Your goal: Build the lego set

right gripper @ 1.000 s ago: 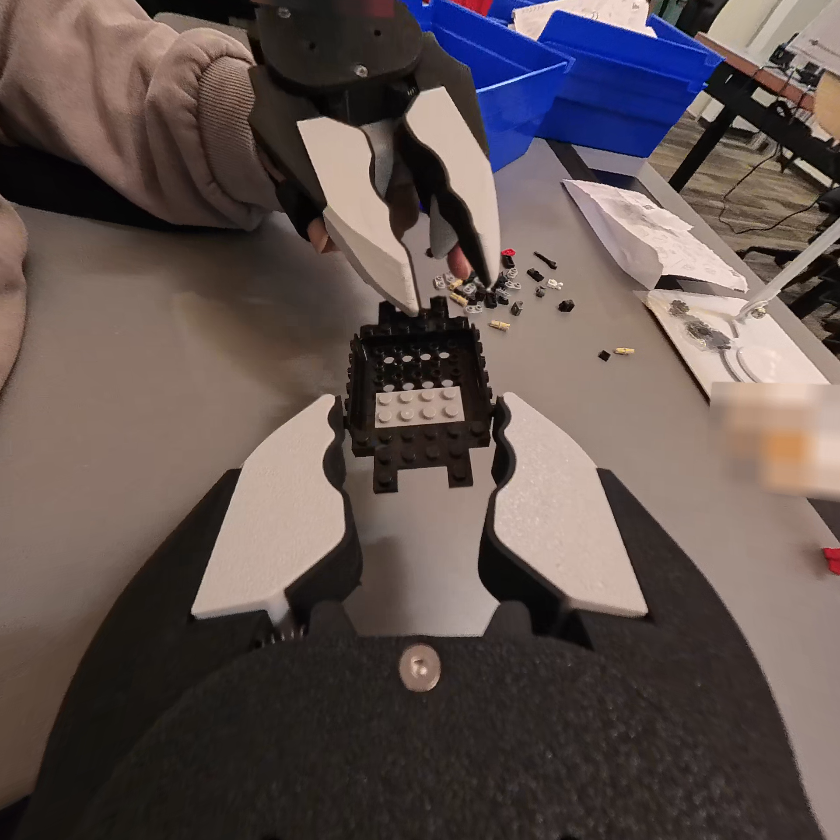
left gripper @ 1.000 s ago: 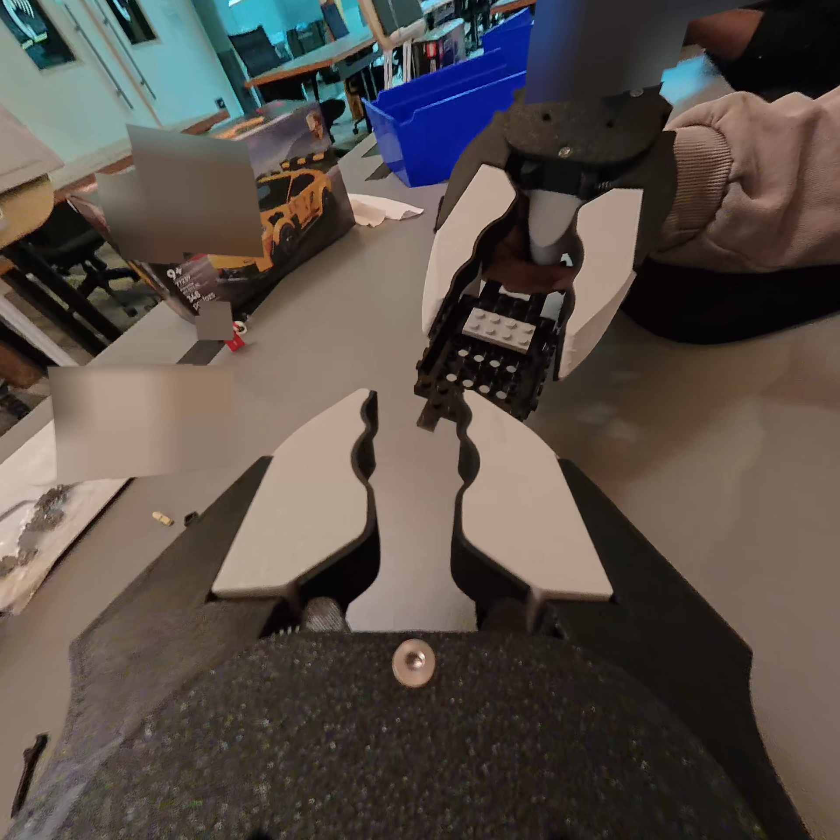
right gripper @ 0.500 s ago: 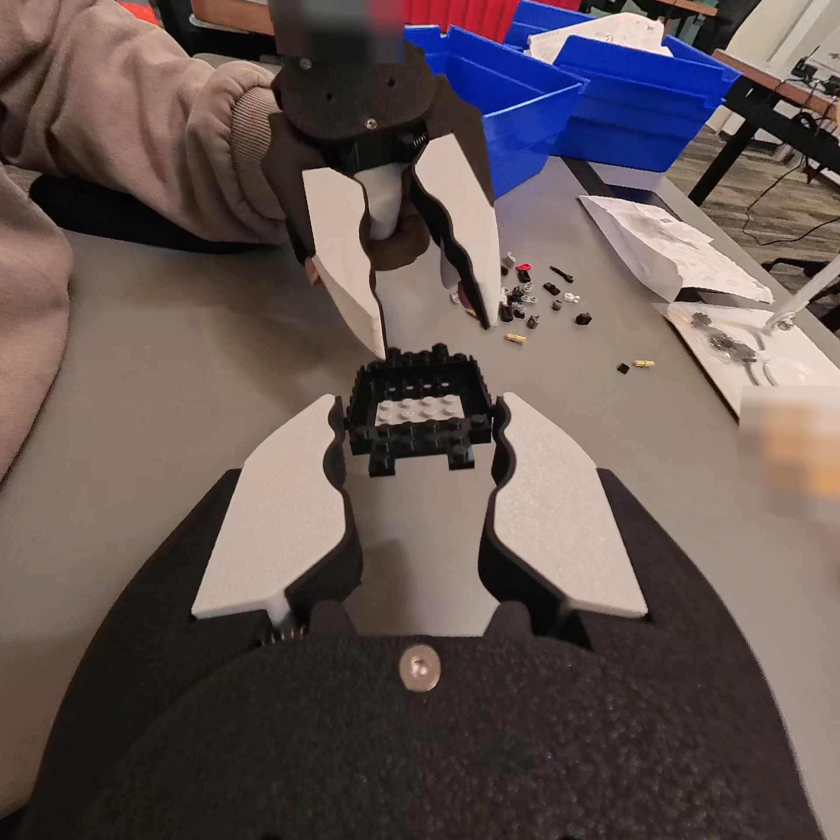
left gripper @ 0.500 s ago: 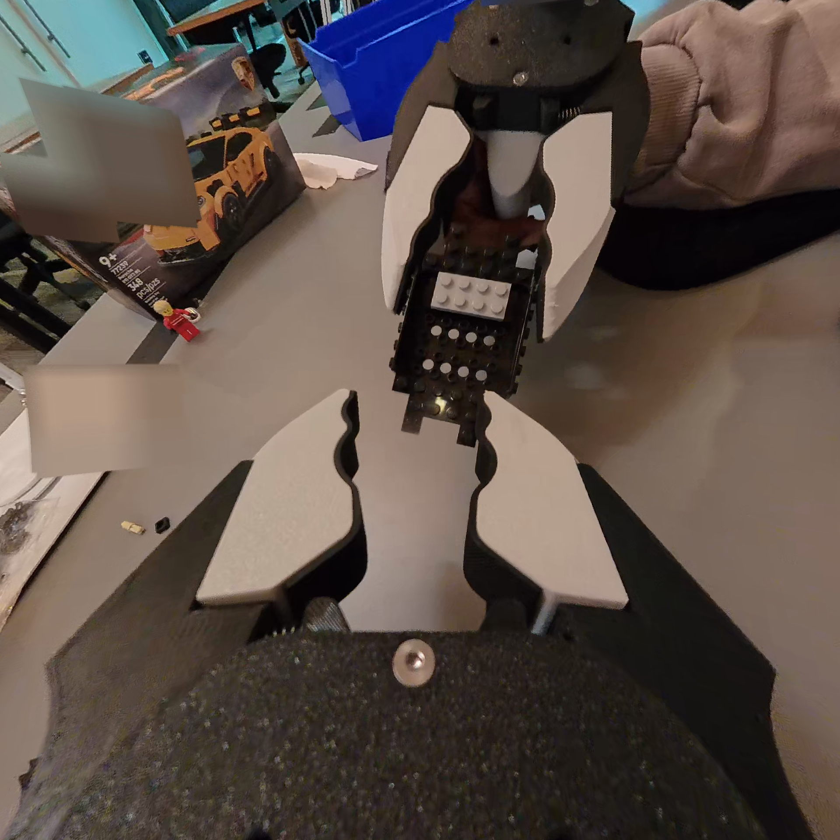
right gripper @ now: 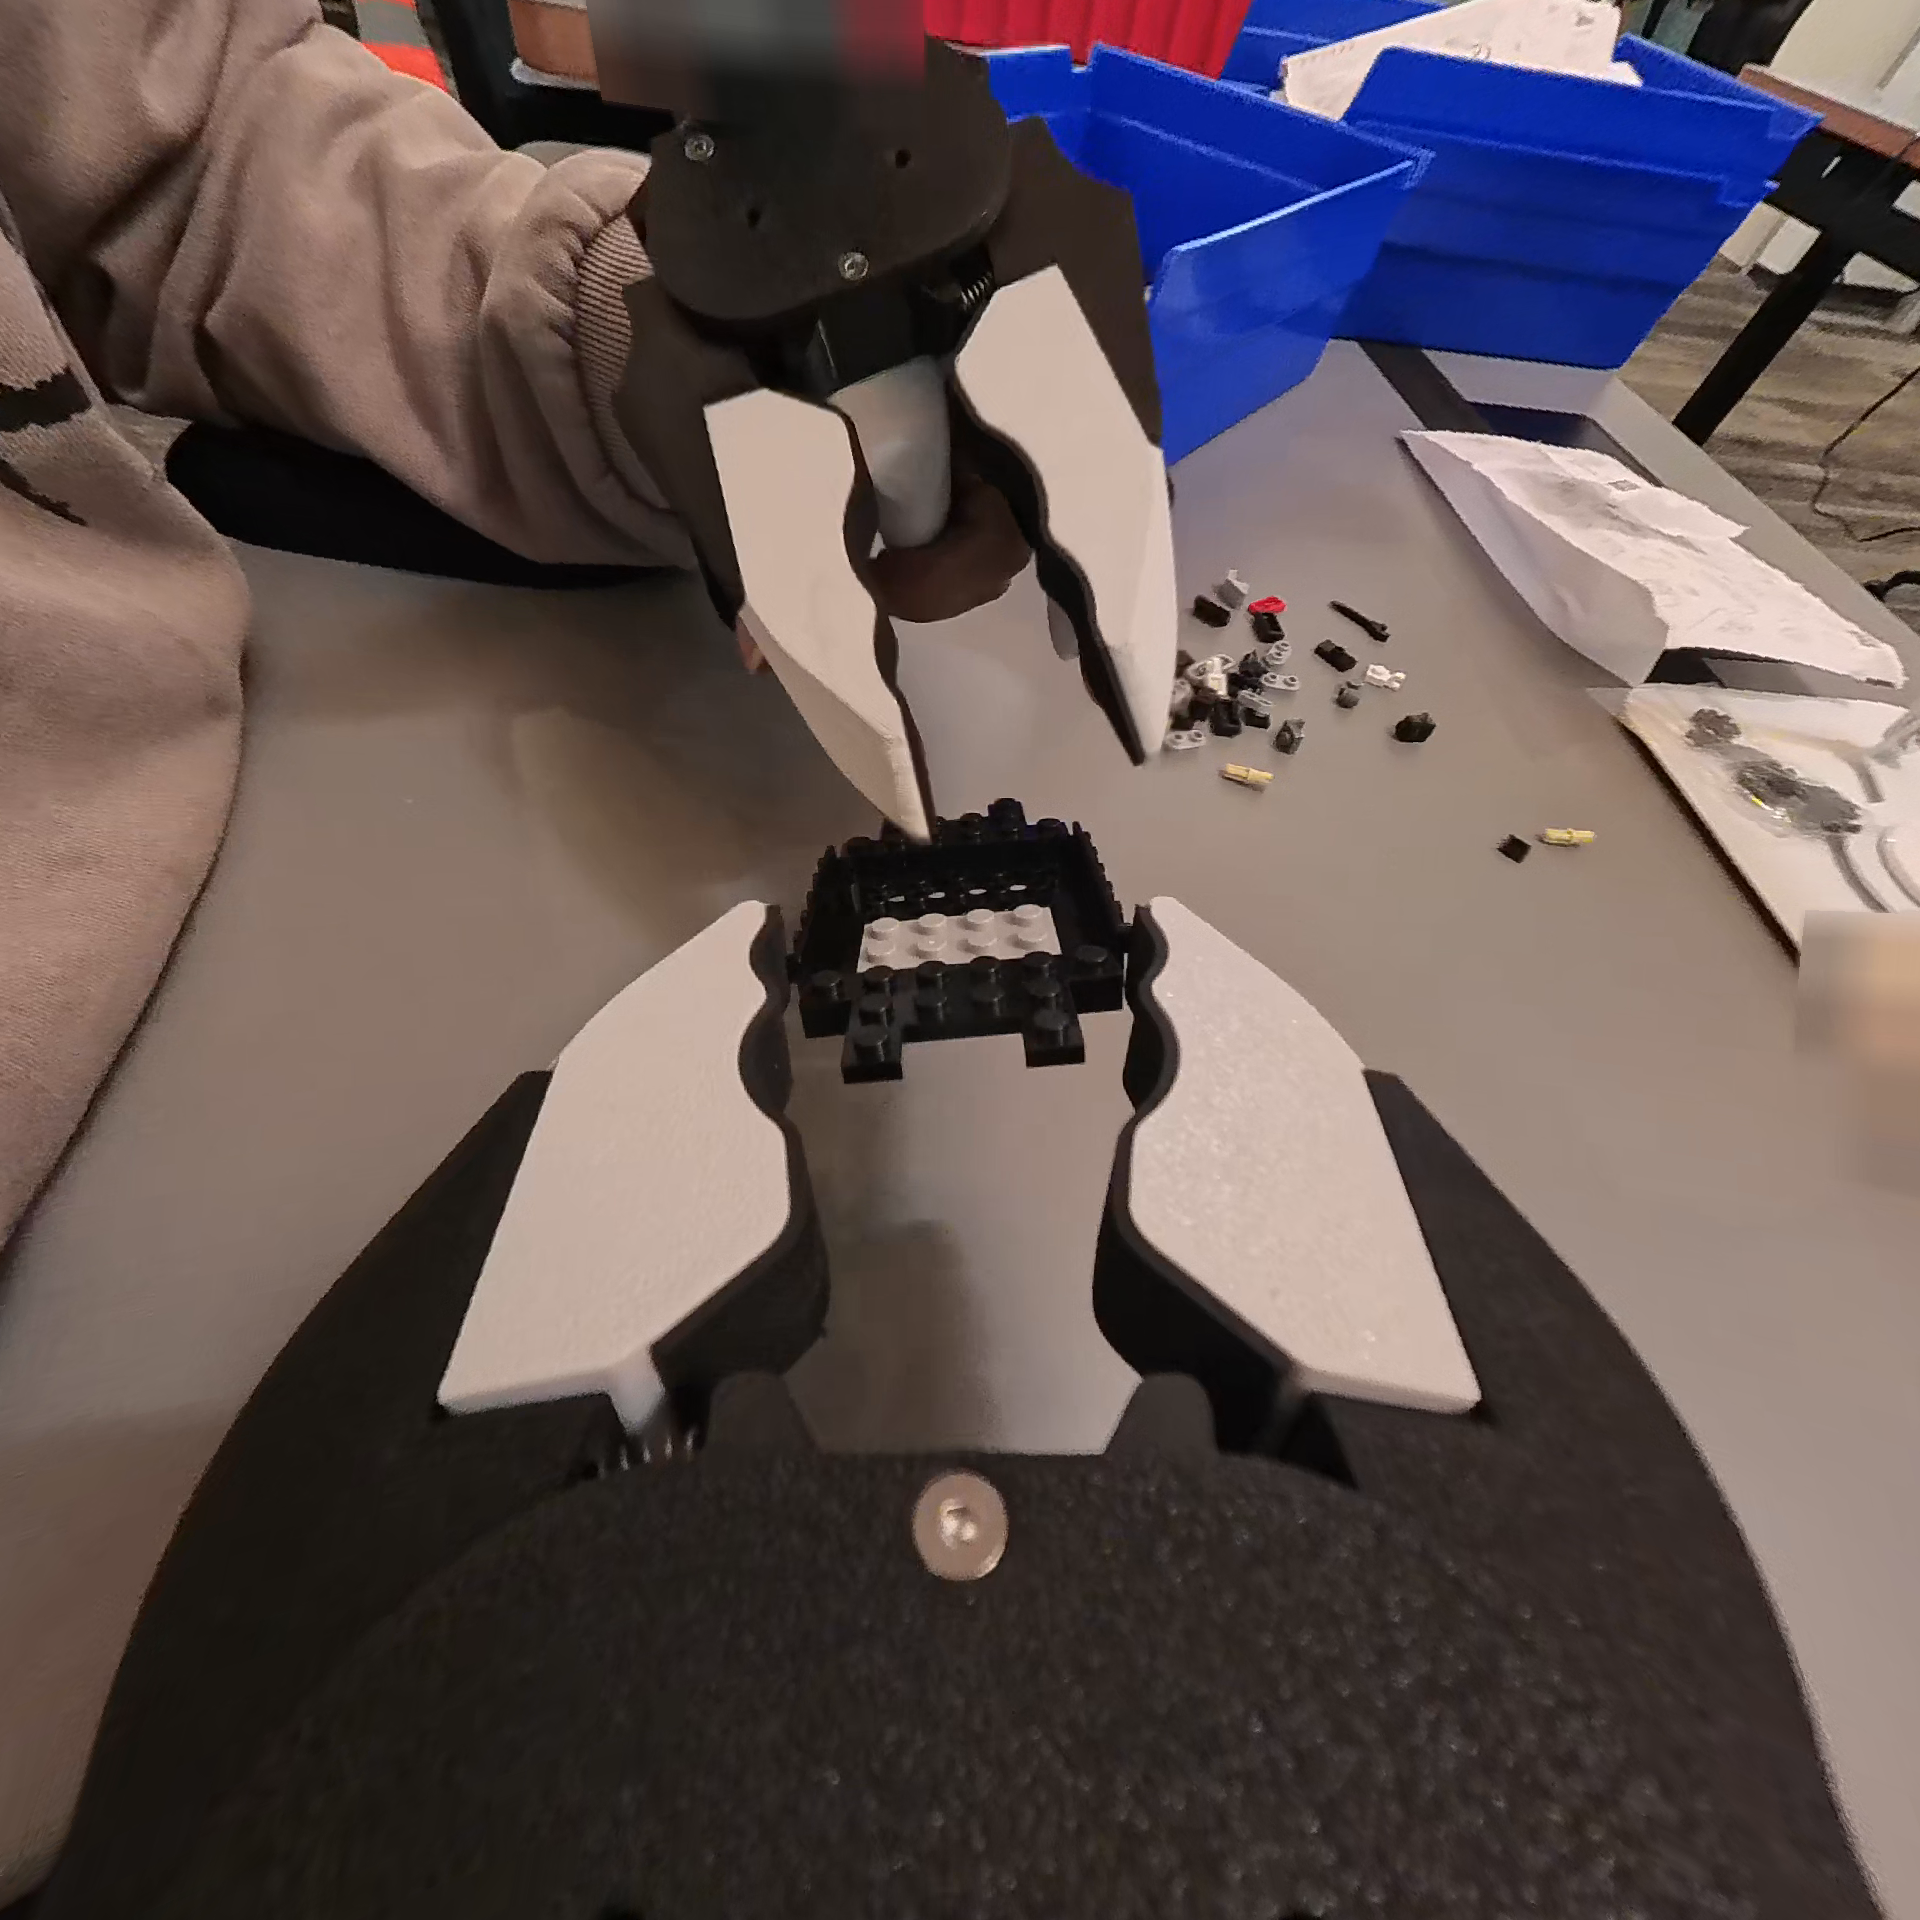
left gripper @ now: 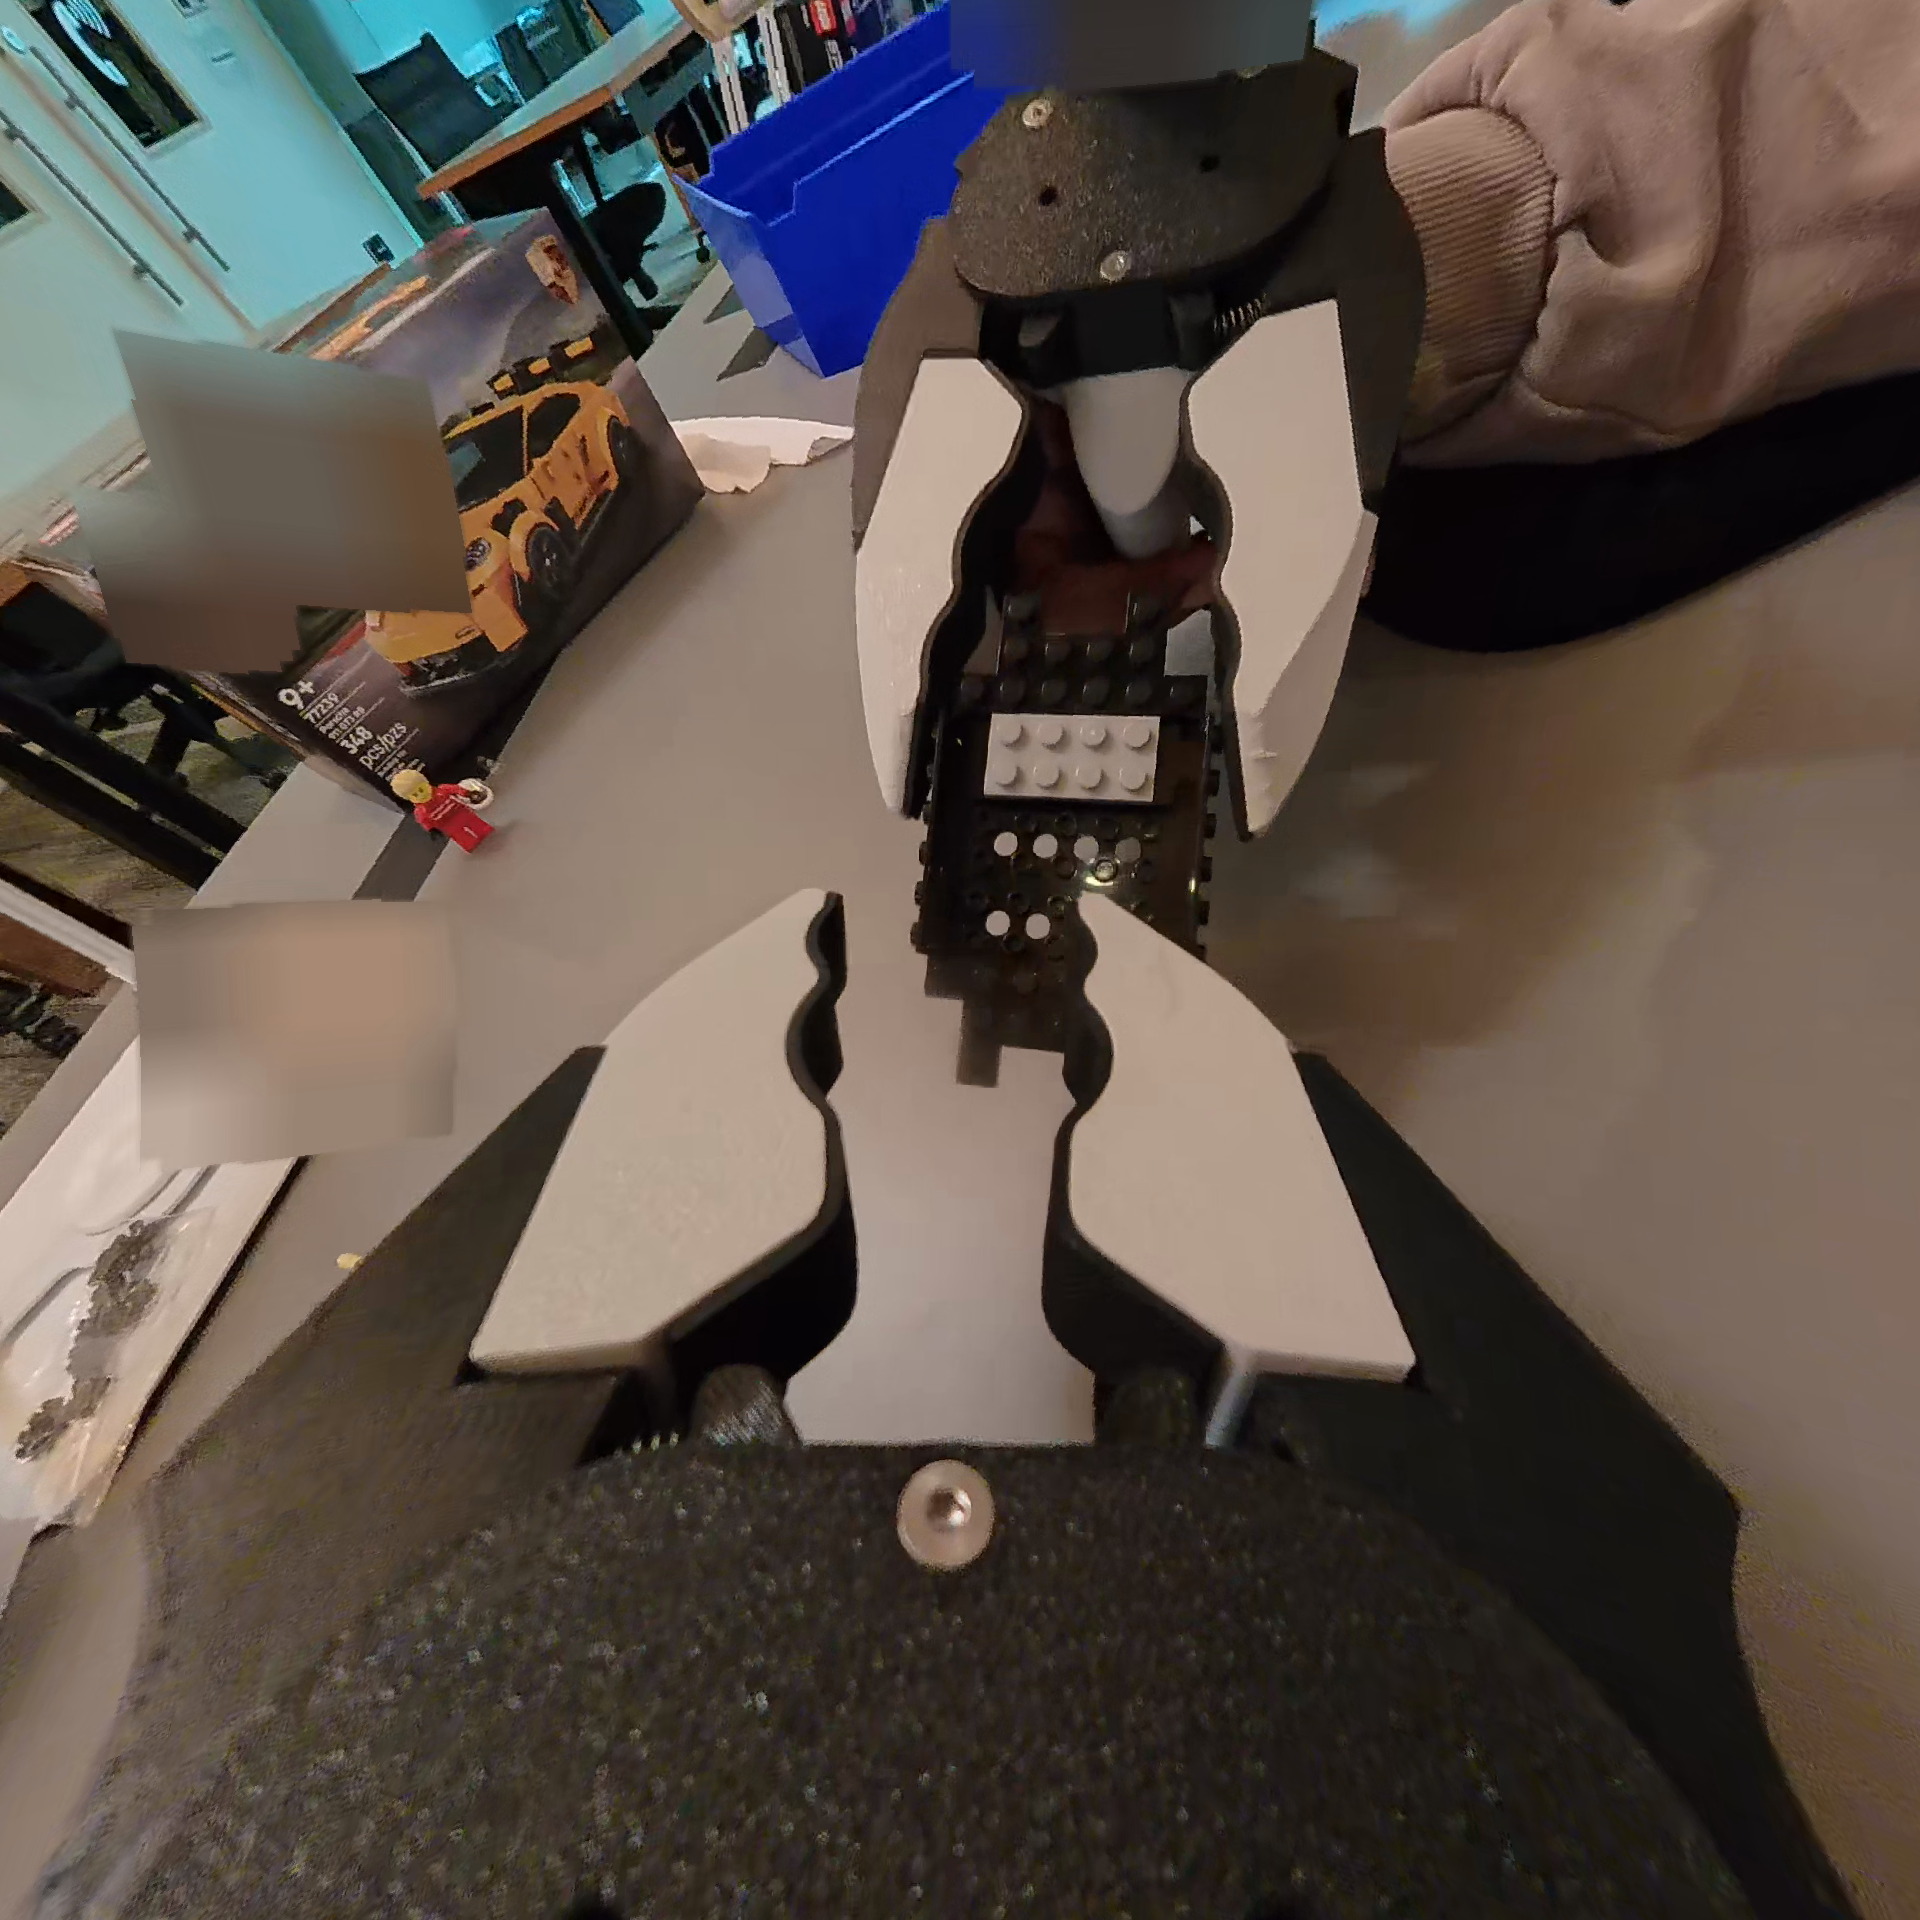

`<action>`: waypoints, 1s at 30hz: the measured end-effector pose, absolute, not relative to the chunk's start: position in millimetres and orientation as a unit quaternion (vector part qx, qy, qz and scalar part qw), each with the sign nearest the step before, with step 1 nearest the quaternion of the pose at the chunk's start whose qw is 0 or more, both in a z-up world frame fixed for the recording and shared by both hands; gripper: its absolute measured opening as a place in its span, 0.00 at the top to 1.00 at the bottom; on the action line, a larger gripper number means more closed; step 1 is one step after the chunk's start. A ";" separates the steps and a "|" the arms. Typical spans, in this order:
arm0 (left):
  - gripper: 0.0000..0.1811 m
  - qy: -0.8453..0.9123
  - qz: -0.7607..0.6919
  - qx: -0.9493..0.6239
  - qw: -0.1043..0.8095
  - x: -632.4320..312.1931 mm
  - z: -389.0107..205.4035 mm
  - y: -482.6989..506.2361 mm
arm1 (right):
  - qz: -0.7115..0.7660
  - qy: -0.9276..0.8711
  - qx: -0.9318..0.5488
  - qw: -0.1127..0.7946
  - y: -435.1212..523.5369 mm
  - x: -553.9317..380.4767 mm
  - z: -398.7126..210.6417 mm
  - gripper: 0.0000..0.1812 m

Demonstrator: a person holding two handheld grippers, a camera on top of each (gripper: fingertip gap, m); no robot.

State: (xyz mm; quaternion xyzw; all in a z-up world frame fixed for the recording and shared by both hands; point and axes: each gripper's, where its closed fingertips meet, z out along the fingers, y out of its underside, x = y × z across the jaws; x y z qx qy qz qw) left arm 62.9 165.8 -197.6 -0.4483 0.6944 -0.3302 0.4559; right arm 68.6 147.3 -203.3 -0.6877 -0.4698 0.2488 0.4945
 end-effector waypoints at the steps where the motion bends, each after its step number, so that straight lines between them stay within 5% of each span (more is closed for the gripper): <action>1: 0.80 0.697 -0.329 -0.446 0.455 62.7 -198.6 164.9 | 0.249 -0.471 -0.687 0.494 146.9 67.9 -203.5 0.65; 30: 0.70 0.736 -0.353 -0.429 0.386 57.6 -219.2 146.1 | 0.294 -0.444 -0.697 0.480 146.1 80.9 -199.1 0.65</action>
